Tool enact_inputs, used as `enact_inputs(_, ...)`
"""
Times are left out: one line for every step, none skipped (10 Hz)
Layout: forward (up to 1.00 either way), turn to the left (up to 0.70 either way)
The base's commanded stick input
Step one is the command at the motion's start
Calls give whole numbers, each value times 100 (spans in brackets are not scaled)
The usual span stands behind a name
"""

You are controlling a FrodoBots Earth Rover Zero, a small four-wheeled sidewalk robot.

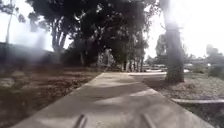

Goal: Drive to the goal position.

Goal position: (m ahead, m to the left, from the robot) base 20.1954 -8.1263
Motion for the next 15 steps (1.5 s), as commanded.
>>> enact_inputs(70,0)
enact_inputs(70,-5)
enact_inputs(70,-11)
enact_inputs(70,-2)
enact_inputs(70,-7)
enact_inputs(70,-13)
enact_inputs(70,-8)
enact_inputs(70,-2)
enact_inputs(70,0)
enact_inputs(70,0)
enact_inputs(70,0)
enact_inputs(70,0)
enact_inputs(70,0)
enact_inputs(70,0)
enact_inputs(70,0)
